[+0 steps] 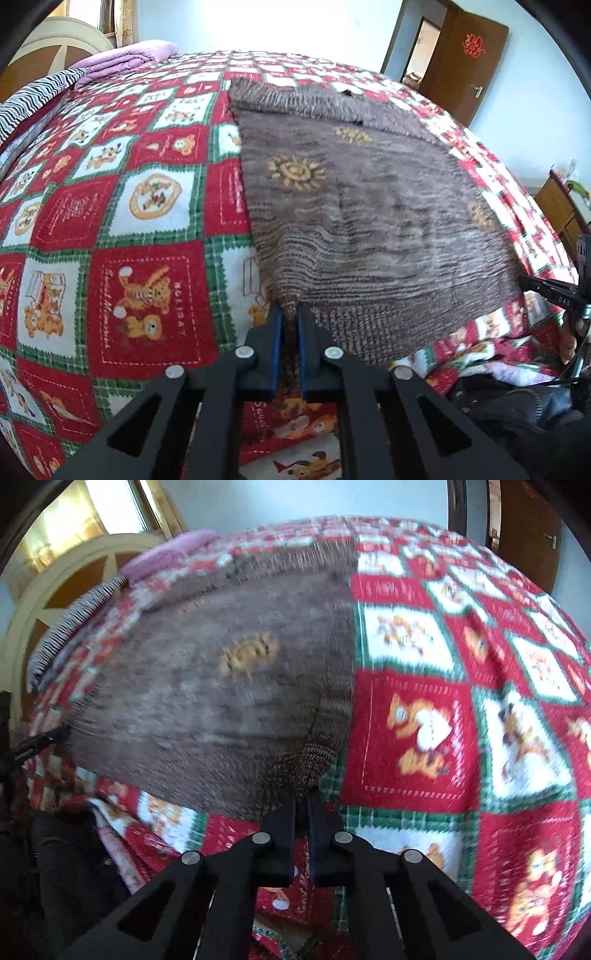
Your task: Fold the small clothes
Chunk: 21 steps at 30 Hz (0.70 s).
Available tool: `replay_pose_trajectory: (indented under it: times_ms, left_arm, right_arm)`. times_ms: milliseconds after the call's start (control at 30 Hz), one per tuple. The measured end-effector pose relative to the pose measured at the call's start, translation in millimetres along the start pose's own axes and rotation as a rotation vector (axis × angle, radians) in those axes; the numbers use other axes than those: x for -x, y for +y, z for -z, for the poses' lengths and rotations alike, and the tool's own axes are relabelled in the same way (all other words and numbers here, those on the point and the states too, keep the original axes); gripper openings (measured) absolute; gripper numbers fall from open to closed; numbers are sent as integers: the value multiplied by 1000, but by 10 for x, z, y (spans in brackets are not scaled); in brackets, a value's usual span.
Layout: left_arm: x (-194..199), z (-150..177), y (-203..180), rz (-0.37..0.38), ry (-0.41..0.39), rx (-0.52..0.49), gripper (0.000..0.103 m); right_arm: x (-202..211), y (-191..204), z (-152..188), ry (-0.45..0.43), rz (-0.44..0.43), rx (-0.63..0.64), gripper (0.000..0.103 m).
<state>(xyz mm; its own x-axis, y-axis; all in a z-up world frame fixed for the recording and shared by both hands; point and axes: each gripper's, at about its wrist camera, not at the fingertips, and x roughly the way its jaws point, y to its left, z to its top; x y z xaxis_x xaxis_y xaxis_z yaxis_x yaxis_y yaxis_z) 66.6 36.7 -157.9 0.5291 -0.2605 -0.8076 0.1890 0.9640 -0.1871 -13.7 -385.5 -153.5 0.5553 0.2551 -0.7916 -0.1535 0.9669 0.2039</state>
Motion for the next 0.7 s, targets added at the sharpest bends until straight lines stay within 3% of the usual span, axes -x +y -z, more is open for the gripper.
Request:
replay_pose_trajectory:
  times_ms: [67, 167, 400, 700]
  left_arm:
    - [124, -67, 34, 31, -26, 9, 8]
    - [243, -170, 12, 20, -56, -22, 8]
    - [262, -449, 30, 29, -88, -29, 8]
    - [362, -1138, 119, 9, -217, -33, 8]
  right_arm:
    - [201, -34, -80, -70, -31, -20, 4]
    - [384, -24, -180, -149, -46, -24, 4]
    - [497, 74, -507, -250, -21, -5, 4]
    - [598, 90, -1361, -373, 6, 32, 4]
